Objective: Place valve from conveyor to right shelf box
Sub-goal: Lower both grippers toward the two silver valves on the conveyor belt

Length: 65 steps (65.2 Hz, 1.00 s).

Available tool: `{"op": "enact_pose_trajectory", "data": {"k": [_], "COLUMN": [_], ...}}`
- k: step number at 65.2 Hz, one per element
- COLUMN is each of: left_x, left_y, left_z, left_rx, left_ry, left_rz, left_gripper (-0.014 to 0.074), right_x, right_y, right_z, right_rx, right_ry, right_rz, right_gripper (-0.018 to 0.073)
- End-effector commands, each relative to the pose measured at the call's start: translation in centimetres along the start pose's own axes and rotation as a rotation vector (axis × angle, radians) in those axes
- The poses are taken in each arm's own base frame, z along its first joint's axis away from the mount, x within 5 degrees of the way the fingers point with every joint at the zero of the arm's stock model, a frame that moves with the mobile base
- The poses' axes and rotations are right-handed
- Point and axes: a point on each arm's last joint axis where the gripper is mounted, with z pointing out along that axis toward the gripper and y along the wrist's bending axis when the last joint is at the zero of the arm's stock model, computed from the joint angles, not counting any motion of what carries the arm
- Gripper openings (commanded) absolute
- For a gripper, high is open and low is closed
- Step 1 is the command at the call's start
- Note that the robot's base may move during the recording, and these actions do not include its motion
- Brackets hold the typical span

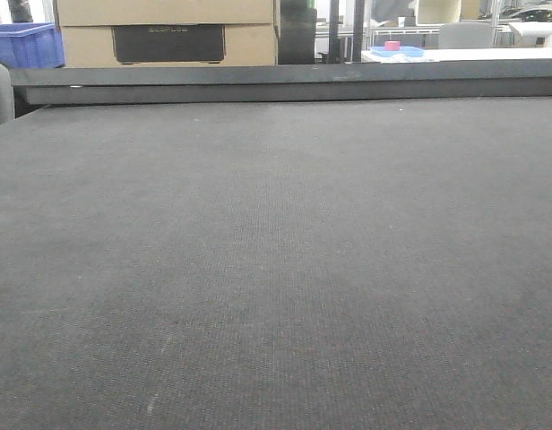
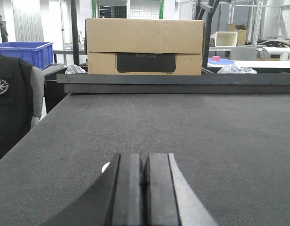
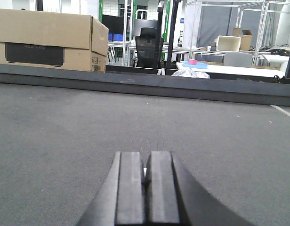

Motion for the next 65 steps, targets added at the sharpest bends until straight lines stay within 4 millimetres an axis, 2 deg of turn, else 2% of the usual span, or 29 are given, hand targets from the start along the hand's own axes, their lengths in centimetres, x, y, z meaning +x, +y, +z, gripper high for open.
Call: {"op": "enact_pose_trajectory", "data": {"k": [1, 34, 54, 58, 60, 65], "left_x": [-0.3, -0.3, -0.3, 0.0, 0.0, -1.3], "left_y": [0.0, 0.0, 0.0, 0.0, 0.0, 0.0], "left_z": [0.0, 0.0, 0.0, 0.0, 0.0, -0.3], "left_rx": [-0.002, -0.002, -0.002, -0.003, -0.003, -0.002], "left_ry": [-0.026, -0.026, -0.024, 0.0, 0.014, 0.041], "left_rz": [0.001, 0.001, -0.004, -0.009, -0.021, -0.035], "left_gripper": [-0.0111, -0.0111, -0.0111, -0.0111, -0.0111, -0.0111], "right_x": [-0.2, -0.2, -0.9, -0.6, -1.1, -2.2], "right_y": [0.0, 0.0, -0.1, -0.1, -0.1, 0.0], "right_z": [-0.1, -0.1, -0.1, -0.1, -0.1, -0.4], "right_rx": [0.008, 0.008, 0.013, 0.01, 0.008, 0.001], "right_ry": [-0.03, -0.03, -0.107, -0.071, -0.059, 0.012], "right_rz": [-0.013, -0.013, -0.014, -0.014, -0.014, -0.014], "right_gripper": [-0.0168, -0.0168, -0.0168, -0.0168, -0.0168, -0.0168]}}
